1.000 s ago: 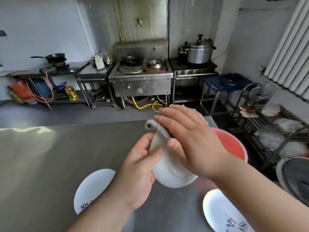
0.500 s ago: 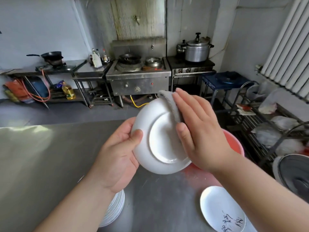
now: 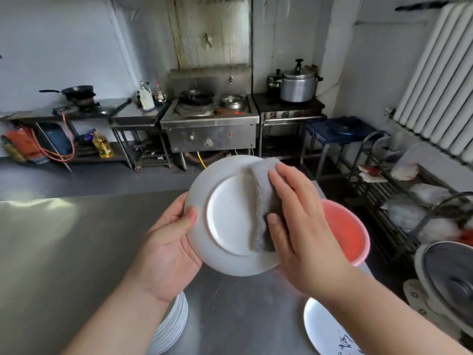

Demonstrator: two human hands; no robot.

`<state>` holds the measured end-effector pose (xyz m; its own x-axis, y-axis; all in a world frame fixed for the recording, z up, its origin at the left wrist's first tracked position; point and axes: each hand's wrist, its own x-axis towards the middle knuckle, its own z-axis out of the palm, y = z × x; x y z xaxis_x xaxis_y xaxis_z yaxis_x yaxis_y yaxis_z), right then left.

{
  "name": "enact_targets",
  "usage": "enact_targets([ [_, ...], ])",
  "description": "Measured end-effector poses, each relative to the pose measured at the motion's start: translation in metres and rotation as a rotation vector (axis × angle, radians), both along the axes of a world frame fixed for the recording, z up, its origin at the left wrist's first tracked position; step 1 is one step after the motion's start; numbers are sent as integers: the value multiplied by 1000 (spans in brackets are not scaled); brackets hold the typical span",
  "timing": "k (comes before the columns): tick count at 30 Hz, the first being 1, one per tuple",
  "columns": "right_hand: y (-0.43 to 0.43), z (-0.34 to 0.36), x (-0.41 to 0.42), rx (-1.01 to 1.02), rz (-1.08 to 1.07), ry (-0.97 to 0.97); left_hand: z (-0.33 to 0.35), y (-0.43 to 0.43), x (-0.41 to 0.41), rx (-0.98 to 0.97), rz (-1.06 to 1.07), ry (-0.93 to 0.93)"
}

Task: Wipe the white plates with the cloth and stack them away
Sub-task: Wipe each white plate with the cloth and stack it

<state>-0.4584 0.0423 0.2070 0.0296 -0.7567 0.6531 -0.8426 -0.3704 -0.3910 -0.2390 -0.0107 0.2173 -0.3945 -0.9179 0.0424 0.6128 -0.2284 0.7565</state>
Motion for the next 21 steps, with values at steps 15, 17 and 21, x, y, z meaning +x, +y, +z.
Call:
enact_targets([
  [15, 4, -15, 4, 117, -59, -83, -10, 3, -15, 105, 68, 86],
  [17, 25, -40, 28, 82, -87, -163, -12, 2, -18, 135, 101, 98],
  [21, 23, -44, 35, 133, -137, -205, -16, 7, -25, 137, 95, 54],
])
